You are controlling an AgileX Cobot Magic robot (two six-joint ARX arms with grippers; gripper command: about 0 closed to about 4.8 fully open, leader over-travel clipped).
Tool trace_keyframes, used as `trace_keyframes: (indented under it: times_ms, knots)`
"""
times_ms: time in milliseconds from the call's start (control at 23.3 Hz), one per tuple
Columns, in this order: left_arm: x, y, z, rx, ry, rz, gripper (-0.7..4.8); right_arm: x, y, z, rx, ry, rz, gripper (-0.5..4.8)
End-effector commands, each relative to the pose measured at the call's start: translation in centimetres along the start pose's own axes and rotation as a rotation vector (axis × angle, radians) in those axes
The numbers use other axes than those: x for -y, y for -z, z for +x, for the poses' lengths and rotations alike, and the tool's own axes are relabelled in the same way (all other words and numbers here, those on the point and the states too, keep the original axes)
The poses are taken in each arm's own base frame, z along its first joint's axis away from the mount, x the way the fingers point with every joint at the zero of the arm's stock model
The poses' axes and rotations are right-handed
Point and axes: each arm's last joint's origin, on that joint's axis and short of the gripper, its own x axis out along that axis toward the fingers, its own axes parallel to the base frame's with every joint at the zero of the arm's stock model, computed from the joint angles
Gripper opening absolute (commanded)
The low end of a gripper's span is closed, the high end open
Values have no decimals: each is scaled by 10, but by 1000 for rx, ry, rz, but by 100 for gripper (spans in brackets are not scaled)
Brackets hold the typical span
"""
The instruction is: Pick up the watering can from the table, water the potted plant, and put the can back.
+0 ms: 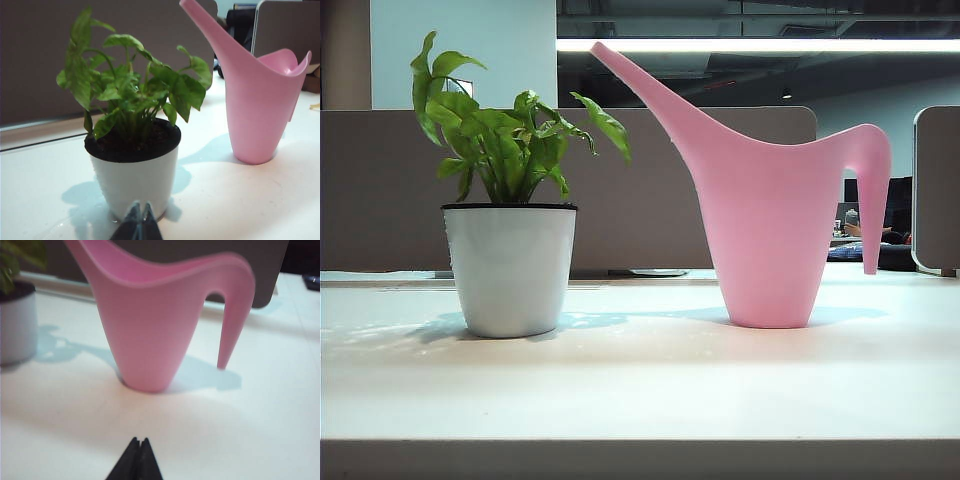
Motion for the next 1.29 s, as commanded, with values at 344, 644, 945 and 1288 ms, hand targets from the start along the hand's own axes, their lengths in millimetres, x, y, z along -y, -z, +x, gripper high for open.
trace_keyframes:
  times_ms: [344, 644, 945, 1288]
  knots:
    - [-3, 12, 2, 1, -136, 66, -5, 3, 31, 13, -4, 136, -6, -2]
    - [-5, 11, 2, 1, -181, 65, -5, 3, 33, 13, -20, 129, 49, -1]
    - [-5, 11, 2, -1, -180, 65, -5, 2, 37, 13, -59, 122, 56, -1]
    - [-5, 11, 2, -1, -180, 65, -5, 3, 19, 12, 122, 113, 27, -1]
